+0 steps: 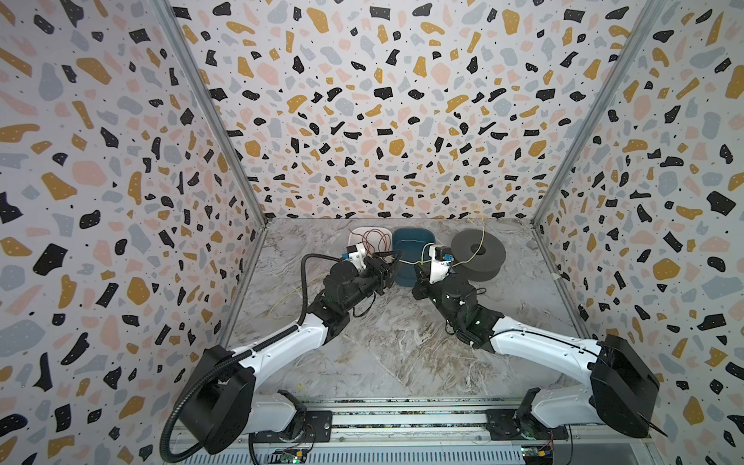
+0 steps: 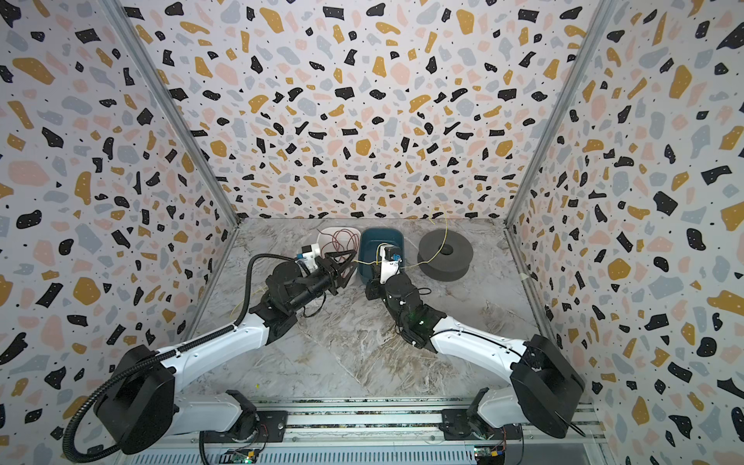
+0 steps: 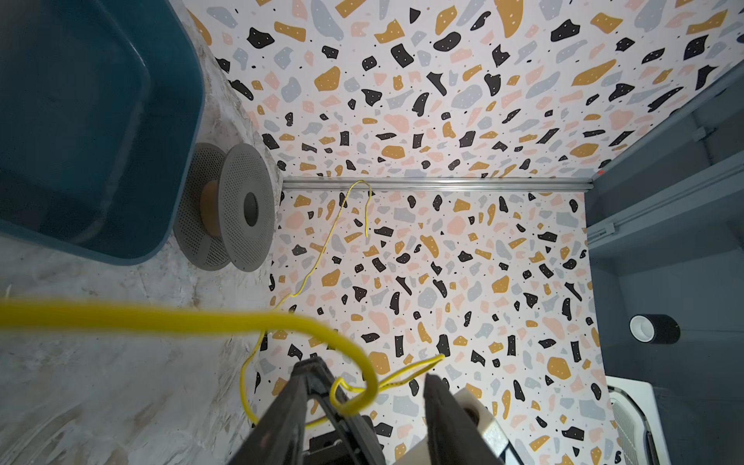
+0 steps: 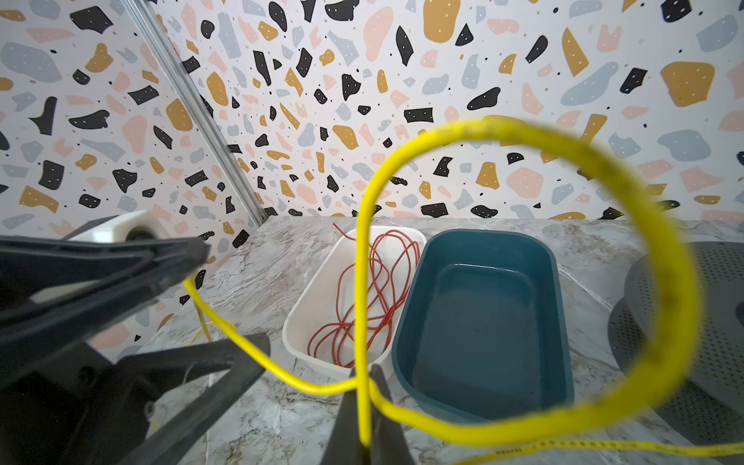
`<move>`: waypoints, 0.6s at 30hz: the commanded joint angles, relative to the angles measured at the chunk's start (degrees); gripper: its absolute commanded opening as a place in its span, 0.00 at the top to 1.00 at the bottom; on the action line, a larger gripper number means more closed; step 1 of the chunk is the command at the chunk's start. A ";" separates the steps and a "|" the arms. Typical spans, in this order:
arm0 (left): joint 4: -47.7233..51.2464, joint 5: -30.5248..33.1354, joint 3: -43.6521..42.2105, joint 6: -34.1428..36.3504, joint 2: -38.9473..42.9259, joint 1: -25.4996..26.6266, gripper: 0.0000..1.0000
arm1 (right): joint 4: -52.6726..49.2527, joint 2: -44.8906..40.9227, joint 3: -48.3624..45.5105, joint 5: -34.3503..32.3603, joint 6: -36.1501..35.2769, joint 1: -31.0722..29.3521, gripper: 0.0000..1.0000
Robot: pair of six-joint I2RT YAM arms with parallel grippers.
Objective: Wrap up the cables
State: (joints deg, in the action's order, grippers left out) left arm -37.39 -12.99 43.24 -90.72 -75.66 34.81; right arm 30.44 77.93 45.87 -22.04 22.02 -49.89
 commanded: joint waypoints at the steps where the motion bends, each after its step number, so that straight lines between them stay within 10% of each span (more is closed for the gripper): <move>1: -2.26 0.85 2.30 1.75 -0.19 0.44 0.61 | 2.53 -0.97 -0.71 1.30 -1.38 -0.21 1.00; 12: 2.74 5.57 2.49 7.96 -1.19 0.44 0.98 | 3.52 -2.73 -0.69 10.61 -4.34 -0.21 1.00; 18: 8.67 8.84 4.51 14.61 -0.83 0.00 1.00 | 1.05 -5.11 -0.95 16.91 -2.93 1.87 1.00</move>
State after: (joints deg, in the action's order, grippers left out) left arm -31.90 -6.98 45.32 -81.87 -76.84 35.03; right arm 31.88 76.29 44.51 -10.37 18.83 -49.25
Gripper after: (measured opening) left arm 0.047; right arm 0.048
